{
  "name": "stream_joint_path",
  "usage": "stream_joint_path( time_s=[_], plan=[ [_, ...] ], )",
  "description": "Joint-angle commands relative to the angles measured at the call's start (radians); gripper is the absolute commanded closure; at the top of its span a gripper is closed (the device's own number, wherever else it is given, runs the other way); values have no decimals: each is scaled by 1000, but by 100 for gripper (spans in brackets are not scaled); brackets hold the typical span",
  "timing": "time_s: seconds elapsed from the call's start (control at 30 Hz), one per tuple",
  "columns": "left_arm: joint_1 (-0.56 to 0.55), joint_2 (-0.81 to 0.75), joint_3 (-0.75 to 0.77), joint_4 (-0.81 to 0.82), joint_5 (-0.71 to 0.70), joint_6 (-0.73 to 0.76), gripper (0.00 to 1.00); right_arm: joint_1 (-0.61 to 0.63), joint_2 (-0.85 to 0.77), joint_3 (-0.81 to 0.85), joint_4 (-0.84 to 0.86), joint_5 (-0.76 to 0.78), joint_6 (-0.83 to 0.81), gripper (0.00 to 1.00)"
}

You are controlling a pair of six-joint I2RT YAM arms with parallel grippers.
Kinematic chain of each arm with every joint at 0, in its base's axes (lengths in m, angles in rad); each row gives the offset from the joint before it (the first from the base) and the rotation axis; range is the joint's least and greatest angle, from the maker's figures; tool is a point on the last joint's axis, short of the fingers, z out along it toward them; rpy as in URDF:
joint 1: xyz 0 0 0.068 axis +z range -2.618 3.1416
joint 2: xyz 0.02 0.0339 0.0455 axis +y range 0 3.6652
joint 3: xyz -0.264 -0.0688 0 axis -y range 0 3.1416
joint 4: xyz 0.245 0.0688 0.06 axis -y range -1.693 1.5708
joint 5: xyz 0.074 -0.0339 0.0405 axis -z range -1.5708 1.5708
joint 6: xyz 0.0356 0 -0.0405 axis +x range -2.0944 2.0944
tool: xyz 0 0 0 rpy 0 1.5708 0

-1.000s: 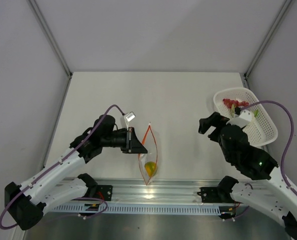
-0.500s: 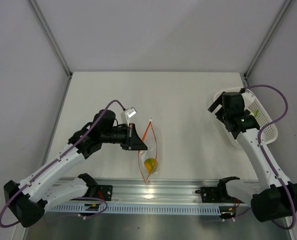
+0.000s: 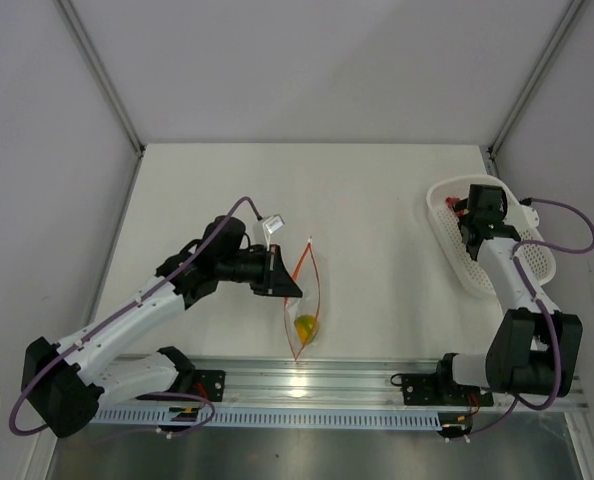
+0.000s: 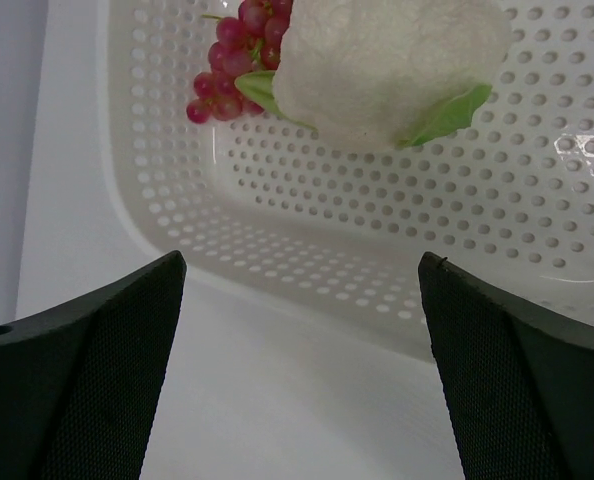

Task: Place the food in the zip-top bag and seal the zipper
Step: Pick up the fake vegetable from the bin.

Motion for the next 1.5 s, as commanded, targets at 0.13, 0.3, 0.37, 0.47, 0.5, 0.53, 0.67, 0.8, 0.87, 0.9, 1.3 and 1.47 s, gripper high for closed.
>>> stream_joint_path(
  time_s=[0.13, 0.3, 0.37, 0.47, 0.5, 0.53, 0.67, 0.8, 0.87, 0.9, 1.3, 1.47],
  plan=[
    [-3, 73, 80, 104, 4, 14, 99, -50, 113, 38, 111, 132, 128, 1],
    [-3, 183, 123, 81, 12, 37, 99, -90, 128, -29, 184, 143, 98, 1],
    [-3, 204, 134, 87, 9, 31, 99, -112, 140, -54, 227, 128, 96, 1],
    [-3, 219, 131, 121, 10, 10, 99, -187, 173, -83, 298, 14, 65, 1],
    [-3, 227, 133, 129, 16, 7, 99, -211, 202, -85, 310, -28, 56, 1],
    [-3, 245, 137, 126, 24, 7, 99, -257, 214, -83, 321, -117, 39, 1],
    [-3, 279, 151, 124, 41, 2, 99, -319, 265, -83, 384, -224, -28, 1],
    [-3, 288, 159, 123, 41, -4, 99, -348, 308, -89, 459, -306, -79, 1],
    [-3, 291, 165, 123, 39, -6, 100, -350, 329, -88, 493, -348, -100, 1],
    [-3, 290, 166, 120, 39, -7, 99, -350, 338, -80, 494, -351, -100, 1],
    [-3, 294, 154, 127, 44, -10, 99, -324, 364, -62, 497, -320, -125, 15],
    [-3, 290, 143, 132, 47, -13, 99, -313, 358, -65, 504, -305, -140, 23]
  ],
)
